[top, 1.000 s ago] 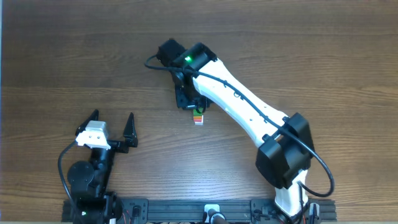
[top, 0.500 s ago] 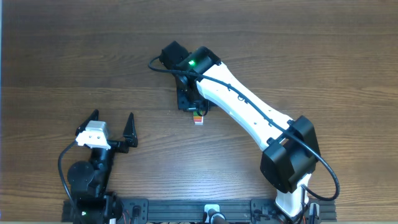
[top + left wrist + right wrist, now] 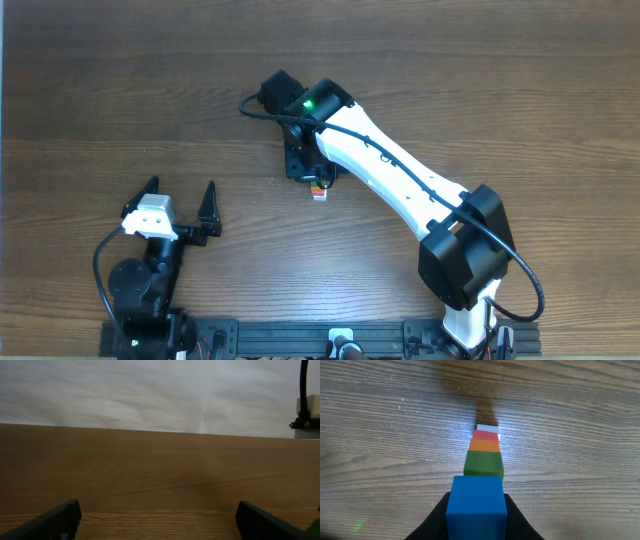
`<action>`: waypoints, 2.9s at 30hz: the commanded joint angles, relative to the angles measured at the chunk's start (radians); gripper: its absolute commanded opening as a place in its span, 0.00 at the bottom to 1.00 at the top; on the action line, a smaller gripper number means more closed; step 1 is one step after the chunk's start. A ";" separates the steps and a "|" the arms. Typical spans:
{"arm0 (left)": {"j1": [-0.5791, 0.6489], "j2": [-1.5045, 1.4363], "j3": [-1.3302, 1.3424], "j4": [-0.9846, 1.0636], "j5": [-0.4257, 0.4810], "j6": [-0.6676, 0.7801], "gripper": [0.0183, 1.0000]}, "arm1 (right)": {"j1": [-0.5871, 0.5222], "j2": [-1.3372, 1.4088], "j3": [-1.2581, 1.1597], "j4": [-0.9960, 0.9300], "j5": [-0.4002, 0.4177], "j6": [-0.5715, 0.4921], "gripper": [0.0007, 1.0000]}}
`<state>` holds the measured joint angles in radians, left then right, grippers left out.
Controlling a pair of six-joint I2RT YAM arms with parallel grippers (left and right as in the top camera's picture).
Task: Stack Cubes
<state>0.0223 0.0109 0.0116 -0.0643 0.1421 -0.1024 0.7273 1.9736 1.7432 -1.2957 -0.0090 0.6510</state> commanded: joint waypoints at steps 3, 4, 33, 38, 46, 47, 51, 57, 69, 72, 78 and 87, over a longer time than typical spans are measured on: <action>0.006 -0.006 -0.006 0.000 -0.005 -0.011 1.00 | -0.002 -0.029 -0.025 0.006 -0.005 0.007 0.01; 0.006 -0.006 -0.006 0.000 -0.005 -0.011 1.00 | -0.002 -0.029 -0.025 0.008 -0.005 0.007 0.01; 0.006 -0.006 -0.006 0.000 -0.005 -0.011 1.00 | -0.002 -0.029 -0.038 0.026 -0.006 0.007 0.01; 0.006 -0.006 -0.006 0.000 -0.005 -0.011 1.00 | -0.002 -0.029 -0.051 0.029 -0.006 0.008 0.01; 0.006 -0.006 -0.006 0.000 -0.005 -0.011 1.00 | -0.002 -0.029 -0.053 0.029 -0.006 0.014 0.02; 0.006 -0.006 -0.006 0.000 -0.005 -0.011 1.00 | -0.002 -0.029 -0.054 0.029 -0.006 0.014 0.03; 0.006 -0.006 -0.006 0.000 -0.005 -0.011 1.00 | -0.002 -0.029 -0.054 0.029 -0.006 0.014 0.37; 0.006 -0.006 -0.006 0.000 -0.005 -0.011 1.00 | -0.002 -0.029 -0.054 0.029 -0.006 0.014 0.67; 0.006 -0.006 -0.006 0.000 -0.005 -0.011 1.00 | -0.205 -0.032 -0.027 0.319 0.113 -0.217 0.99; 0.006 -0.006 -0.006 0.000 -0.005 -0.011 1.00 | -0.321 -0.048 -0.023 0.354 0.122 -0.267 0.99; 0.006 -0.006 -0.006 0.000 -0.005 -0.011 1.00 | -0.500 -0.053 -0.040 0.342 0.123 -0.430 0.99; 0.006 -0.006 -0.006 0.000 -0.005 -0.011 1.00 | -0.505 -0.240 -0.308 0.467 0.186 -0.477 0.99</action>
<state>0.0223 0.0109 0.0116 -0.0643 0.1421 -0.1024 0.2142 1.8427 1.5356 -0.8726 0.1509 0.2127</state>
